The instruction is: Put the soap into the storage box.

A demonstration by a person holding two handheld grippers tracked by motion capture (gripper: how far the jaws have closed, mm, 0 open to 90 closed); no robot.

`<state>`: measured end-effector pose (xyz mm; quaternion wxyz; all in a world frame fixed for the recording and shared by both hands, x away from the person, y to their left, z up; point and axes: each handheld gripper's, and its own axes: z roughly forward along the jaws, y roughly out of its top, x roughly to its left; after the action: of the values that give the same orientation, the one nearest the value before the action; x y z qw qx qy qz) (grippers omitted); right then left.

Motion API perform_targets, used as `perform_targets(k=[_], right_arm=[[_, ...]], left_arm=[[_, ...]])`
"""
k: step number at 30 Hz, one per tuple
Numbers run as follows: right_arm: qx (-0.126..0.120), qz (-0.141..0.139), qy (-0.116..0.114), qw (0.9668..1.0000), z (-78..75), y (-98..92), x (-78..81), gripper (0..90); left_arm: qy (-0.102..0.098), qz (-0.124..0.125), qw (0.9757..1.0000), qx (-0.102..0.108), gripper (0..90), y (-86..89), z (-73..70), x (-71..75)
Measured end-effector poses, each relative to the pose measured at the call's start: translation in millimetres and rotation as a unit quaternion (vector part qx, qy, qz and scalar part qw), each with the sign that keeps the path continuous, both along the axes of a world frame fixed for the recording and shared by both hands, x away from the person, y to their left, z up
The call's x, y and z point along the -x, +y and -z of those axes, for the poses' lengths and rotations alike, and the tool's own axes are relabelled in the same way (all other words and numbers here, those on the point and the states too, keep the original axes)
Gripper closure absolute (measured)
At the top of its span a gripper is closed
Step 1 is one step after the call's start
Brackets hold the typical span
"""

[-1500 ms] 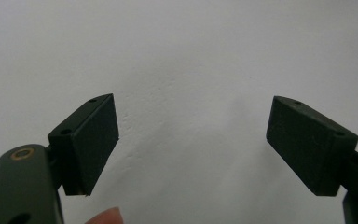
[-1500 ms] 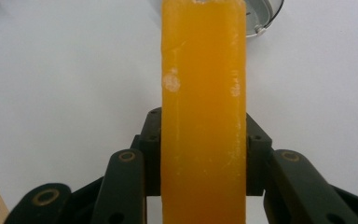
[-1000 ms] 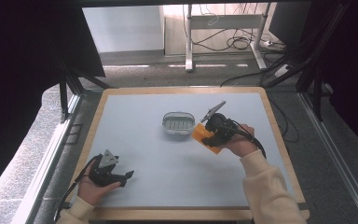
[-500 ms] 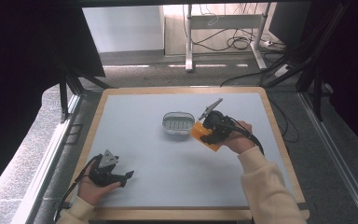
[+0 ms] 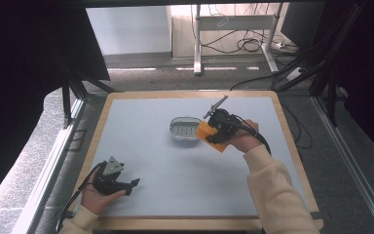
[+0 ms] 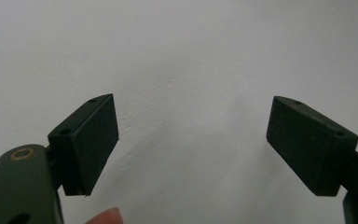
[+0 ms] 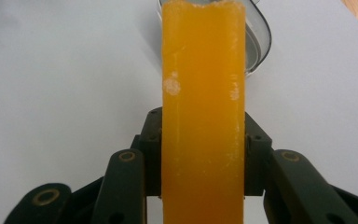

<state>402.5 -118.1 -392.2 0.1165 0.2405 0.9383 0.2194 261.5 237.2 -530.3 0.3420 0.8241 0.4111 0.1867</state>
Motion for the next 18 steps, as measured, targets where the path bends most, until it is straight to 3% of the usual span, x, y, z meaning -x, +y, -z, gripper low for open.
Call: perform_targets(k=[18], right_arm=[[0.007, -0.008, 0.002, 0.9999, 2.5, 13.1, -19.0, 61.7]], left_arm=[[0.0, 0.0, 1.0, 0.0, 16.7, 0.6, 0.0, -0.2]])
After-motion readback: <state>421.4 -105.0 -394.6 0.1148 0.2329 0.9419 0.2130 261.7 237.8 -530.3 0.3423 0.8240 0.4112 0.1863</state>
